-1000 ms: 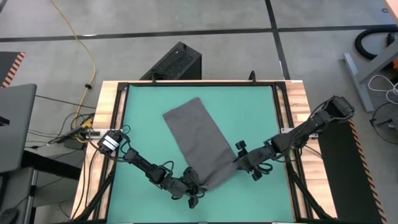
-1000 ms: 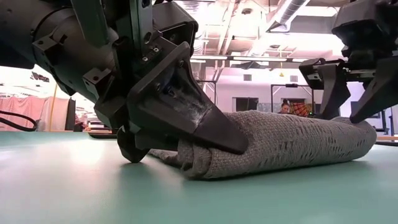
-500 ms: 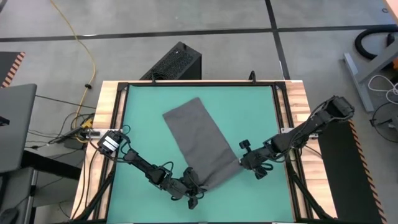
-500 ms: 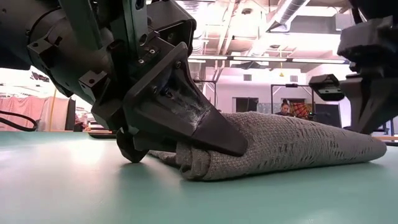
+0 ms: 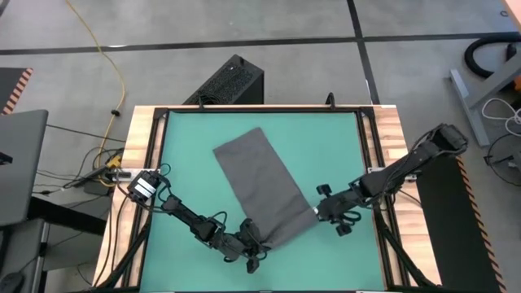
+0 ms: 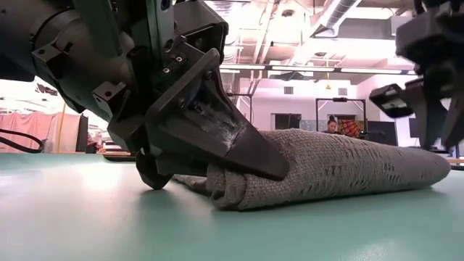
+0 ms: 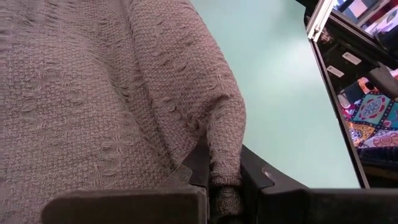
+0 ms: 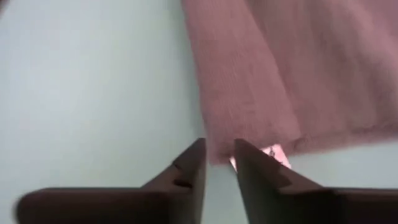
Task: Roll towel
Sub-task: Roll the black towel
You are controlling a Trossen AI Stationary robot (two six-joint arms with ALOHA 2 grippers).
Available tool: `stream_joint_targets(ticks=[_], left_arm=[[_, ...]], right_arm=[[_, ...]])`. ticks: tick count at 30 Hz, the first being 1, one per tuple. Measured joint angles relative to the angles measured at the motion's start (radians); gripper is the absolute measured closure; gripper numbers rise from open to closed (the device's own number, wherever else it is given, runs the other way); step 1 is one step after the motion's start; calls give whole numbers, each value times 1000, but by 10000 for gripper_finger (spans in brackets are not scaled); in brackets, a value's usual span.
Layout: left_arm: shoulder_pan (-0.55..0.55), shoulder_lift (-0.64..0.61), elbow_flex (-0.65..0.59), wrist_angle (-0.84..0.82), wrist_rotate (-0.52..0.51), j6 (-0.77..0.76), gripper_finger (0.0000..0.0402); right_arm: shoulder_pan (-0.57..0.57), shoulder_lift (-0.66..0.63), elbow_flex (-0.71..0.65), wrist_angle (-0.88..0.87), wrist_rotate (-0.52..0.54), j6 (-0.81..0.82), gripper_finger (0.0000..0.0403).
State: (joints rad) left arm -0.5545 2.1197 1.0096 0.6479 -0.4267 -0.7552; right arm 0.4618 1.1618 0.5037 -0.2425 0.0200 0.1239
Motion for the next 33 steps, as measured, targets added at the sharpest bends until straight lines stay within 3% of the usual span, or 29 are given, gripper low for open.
stream_joint_targets(ticks=[5,9,15,23,26,29,33], left_arm=[[0,0,-1,15,-23,-36,386],[0,0,-1,24,-38,-66,387],[-5,0,0,-6,-94,-234,388],[-6,-2,0,-43,-68,-367,387],[-2,-3,2,-90,-52,-464,386],[0,-4,3,-112,-12,-480,368],[5,-13,3,-121,41,-459,328]], right_arm=[[21,-69,1,62,1,-33,203],[47,-28,-3,189,2,-118,146],[4,109,-5,242,63,-241,127],[-107,148,-5,248,84,-260,132],[-150,149,-5,249,20,-229,151],[-192,171,-4,254,-51,-193,189],[-225,226,-4,261,-157,-177,280]])
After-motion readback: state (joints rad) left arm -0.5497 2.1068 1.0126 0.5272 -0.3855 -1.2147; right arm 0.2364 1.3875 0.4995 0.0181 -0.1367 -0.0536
